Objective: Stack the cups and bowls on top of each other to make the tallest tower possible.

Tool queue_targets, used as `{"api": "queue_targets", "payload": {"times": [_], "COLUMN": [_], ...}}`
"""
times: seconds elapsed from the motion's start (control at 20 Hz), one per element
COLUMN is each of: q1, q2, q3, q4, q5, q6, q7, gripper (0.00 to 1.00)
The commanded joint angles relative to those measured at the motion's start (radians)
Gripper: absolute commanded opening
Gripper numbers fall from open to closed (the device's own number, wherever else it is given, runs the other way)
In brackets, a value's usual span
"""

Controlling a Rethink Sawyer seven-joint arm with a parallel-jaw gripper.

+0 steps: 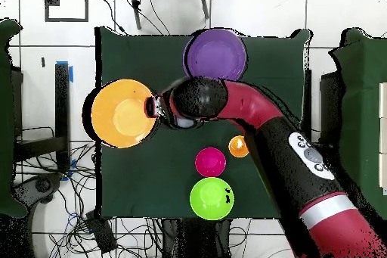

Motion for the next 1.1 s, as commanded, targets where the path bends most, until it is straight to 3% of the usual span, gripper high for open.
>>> {"api": "queue_targets", "payload": {"times": [0.05,0.35,0.7,1.1], "q1": [-0.022,-0.024,-0.035,-0.026], "q2": [0.037,0.119,0.157,0.24], "q3": [0.055,0.068,0.099,0.119], "q4": [-0.196,-0.307,-0.398,-0.564], "q5": [0.065,0.076,0.08,0.071], "q6": [0.213,0.284,0.375,0.501], "q7": [-0.068,-0.11,-0.137,-0.185], "gripper": [0.0,0.0,0.0,0.0]}}
